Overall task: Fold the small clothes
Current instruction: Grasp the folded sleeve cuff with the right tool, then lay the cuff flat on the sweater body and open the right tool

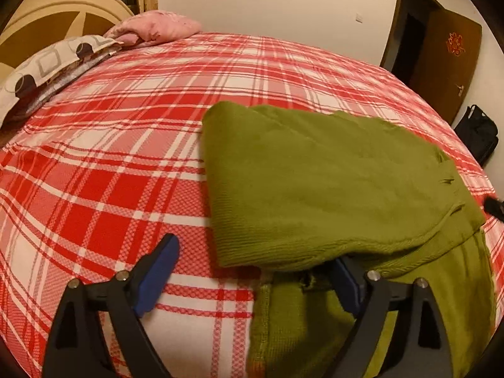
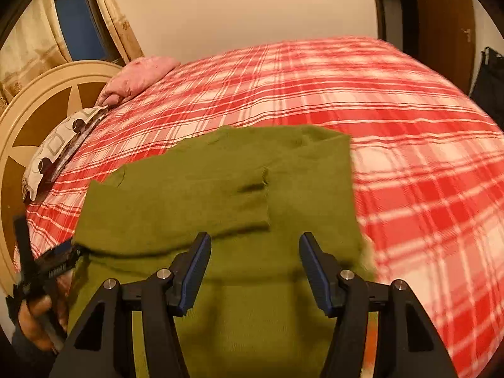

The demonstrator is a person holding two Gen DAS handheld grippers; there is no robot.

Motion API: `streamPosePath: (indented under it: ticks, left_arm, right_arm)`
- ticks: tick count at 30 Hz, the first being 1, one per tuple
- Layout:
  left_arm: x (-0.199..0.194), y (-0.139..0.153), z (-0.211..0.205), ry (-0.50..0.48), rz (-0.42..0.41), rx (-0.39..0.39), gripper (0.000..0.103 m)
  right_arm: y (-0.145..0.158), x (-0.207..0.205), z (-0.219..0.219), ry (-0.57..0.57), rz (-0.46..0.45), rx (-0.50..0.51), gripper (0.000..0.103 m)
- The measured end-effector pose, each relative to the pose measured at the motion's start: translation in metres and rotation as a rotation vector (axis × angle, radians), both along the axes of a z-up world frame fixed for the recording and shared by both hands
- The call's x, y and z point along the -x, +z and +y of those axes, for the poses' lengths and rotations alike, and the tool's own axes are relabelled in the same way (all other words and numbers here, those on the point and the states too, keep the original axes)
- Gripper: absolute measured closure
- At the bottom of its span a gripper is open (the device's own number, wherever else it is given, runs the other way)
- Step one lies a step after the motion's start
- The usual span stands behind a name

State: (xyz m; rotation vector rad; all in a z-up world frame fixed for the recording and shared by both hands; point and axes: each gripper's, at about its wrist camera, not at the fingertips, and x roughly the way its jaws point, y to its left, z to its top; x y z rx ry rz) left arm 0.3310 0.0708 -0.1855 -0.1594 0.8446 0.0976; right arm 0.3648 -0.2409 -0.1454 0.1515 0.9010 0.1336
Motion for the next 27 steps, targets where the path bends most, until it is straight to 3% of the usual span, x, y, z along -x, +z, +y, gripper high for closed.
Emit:
streamPosePath:
  ticks: [2,4,7,9,14,17,22,27]
  left_arm:
    - [0.002,-0.001,0.001,0.002,0.000,0.008,0.007]
    - [0.001,-0.002,0.004,0.011,-0.001,0.032,0.005]
    - [0.001,-0.002,0.005,0.012,0.002,0.040,0.004]
    - [0.001,-0.002,0.005,0.010,0.003,0.038,0.004]
    - [0.002,-0.001,0.005,0.017,0.002,0.038,0.003]
    - [0.003,-0.001,0.007,0.031,-0.004,0.040,0.003]
    - [0.008,-0.001,0.022,0.095,-0.026,0.096,0.003]
    - [0.008,-0.002,0.023,0.141,-0.013,0.068,0.003]
  right_arm:
    - [-0.013,-0.023,0.004,-0.018,0.043,0.032,0.044]
    - [-0.029,-0.042,0.008,-0.036,0.090,0.011,0.056]
    - [-0.031,-0.047,0.024,0.013,0.066,0.045,0.087]
    - [-0.025,-0.044,0.031,0.042,0.039,0.056,0.094]
    - [0.012,-0.030,0.032,0.032,-0.107,0.150,0.095]
    - [0.021,-0.030,0.027,0.028,-0.130,0.170,0.095]
    - [0.008,-0.031,0.016,-0.004,-0.091,0.166,0.095]
    - [-0.016,-0.033,0.004,-0.042,-0.053,0.177,0.095]
